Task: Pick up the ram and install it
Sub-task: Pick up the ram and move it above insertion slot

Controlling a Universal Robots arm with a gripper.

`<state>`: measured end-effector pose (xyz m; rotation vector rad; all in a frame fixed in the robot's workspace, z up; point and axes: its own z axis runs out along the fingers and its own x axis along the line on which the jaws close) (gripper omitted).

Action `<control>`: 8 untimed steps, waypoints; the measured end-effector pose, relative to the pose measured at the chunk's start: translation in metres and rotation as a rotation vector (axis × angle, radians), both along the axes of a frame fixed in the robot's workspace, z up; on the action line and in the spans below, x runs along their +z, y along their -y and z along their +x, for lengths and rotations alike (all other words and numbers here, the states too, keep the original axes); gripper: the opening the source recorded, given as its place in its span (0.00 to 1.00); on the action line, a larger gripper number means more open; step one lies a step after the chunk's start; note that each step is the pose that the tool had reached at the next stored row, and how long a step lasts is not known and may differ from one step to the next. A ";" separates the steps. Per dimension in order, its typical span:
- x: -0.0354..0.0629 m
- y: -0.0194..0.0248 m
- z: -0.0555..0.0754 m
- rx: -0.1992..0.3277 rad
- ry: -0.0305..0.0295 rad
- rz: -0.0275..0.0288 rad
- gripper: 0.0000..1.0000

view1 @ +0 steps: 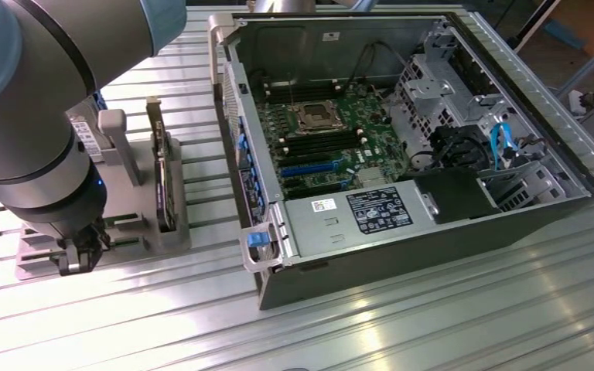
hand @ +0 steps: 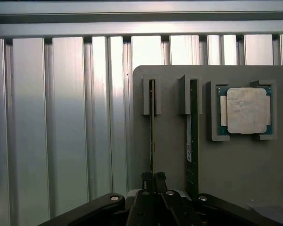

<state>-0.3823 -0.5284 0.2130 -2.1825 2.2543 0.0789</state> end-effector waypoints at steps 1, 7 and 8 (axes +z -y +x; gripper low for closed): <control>0.0004 0.0000 0.000 0.000 -0.0001 -0.0001 0.12; 0.0028 0.0000 0.000 0.000 -0.0001 0.0000 0.12; 0.0033 0.0000 0.000 0.000 -0.0001 -0.0001 0.12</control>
